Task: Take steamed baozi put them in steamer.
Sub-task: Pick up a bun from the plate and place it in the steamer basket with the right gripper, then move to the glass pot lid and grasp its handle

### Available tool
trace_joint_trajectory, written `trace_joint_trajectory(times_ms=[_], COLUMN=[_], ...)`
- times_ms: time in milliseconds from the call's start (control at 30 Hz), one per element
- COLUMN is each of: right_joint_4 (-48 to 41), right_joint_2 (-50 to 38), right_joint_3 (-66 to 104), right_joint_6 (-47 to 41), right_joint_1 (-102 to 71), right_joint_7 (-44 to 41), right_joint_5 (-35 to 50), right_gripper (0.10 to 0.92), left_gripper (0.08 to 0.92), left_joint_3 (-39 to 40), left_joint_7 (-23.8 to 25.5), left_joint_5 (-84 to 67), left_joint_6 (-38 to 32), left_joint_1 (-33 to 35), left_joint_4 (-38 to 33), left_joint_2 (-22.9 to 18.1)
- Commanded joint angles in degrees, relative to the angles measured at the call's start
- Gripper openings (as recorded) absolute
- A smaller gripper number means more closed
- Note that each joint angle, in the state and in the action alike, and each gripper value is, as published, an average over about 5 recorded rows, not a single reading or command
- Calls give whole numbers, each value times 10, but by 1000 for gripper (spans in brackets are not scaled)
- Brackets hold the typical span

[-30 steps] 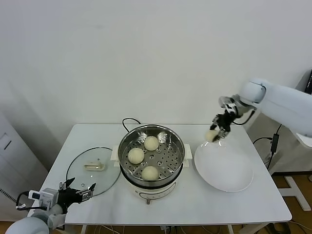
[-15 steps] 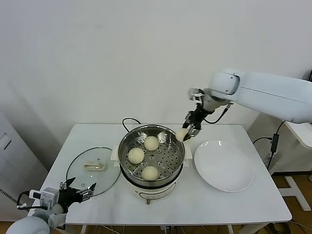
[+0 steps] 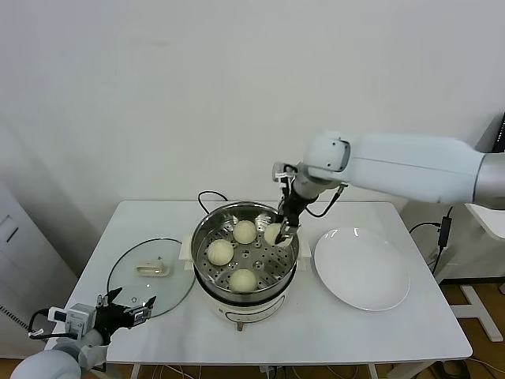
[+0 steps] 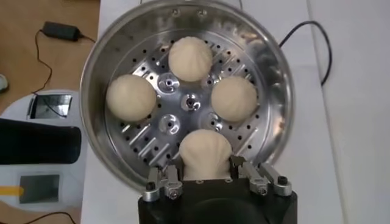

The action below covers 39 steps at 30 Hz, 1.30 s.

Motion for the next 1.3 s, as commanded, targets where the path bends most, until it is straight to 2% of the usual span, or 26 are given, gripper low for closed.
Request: trace_joint_trajectory(times_ms=[33, 267, 367, 700, 767, 933, 1100, 1300], right_joint_4=[1, -4, -8, -14, -19, -39, -39, 25], right_joint_2=[24, 23, 21, -34, -58, -129, -194, -242], right_joint_3=[11, 15, 22, 114, 160, 315, 517, 776], right_joint_6=[-23, -25, -26, -20, -14, 35, 126, 208], right_joint_1=[-65, -81, -86, -83, -89, -158, -335, -587], right_joint_7=[40, 49, 57, 43, 35, 62, 139, 266], right_joint_5=[0, -11, -10, 17, 26, 43, 29, -16], right_gripper=[467, 467, 500, 764, 807, 822, 823, 823], left_gripper=[823, 823, 823, 823, 823, 823, 823, 823], left_joint_3=[-1, -1, -2, -9, -17, -25, -27, -27], left_joint_7=[0, 1, 1, 0, 0, -1, 0, 13], left_joint_5=[-1, -1, -1, -1, 0, 8, 26, 60], left_joint_6=[-1, -2, -2, -1, -1, 3, -1, -20], left_joint_1=[0, 0, -1, 5, 12, 14, 7, -6], left_joint_4=[2, 4, 5, 2, -2, -9, -6, 6], left_joint_2=[-1, -3, -4, -9, -14, -27, -41, -52])
